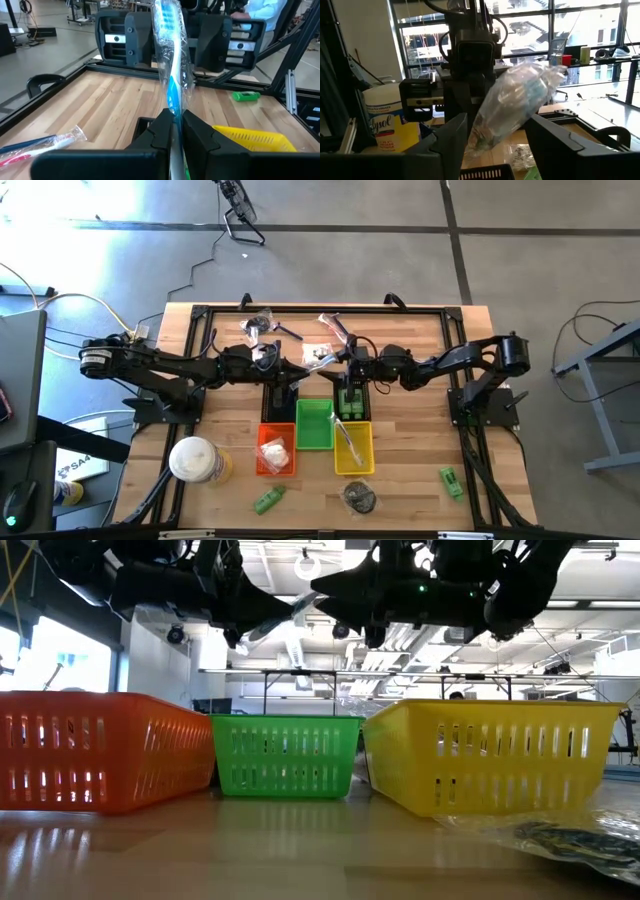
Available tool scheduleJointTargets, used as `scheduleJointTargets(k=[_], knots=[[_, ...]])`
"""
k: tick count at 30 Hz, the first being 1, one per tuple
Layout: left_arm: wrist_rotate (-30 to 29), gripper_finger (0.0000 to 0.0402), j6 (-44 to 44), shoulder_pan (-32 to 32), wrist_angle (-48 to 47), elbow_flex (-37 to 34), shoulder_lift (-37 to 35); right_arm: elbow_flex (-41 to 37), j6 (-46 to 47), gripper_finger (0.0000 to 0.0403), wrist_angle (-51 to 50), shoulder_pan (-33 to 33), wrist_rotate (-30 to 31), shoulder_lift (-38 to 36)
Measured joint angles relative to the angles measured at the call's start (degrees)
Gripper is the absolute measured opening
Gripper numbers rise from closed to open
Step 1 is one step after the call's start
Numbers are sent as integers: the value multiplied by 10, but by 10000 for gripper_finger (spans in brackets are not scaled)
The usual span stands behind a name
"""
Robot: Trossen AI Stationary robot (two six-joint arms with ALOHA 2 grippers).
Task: Pick & Place Travel size toiletries
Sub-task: Put the blue toothbrush into the yellow bin
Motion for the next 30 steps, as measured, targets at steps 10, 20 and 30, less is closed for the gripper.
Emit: scheduleJointTargets(k=[10, 20, 30], knots=[[-2, 26, 0, 0, -9, 0, 0, 0, -3, 74, -1, 0, -1, 0], [-2, 26, 0, 0, -9, 0, 0, 0, -3, 57, -3, 0, -2, 0], [-2, 26, 0, 0, -9, 0, 0, 0, -3, 15, -3, 0, -5, 0]])
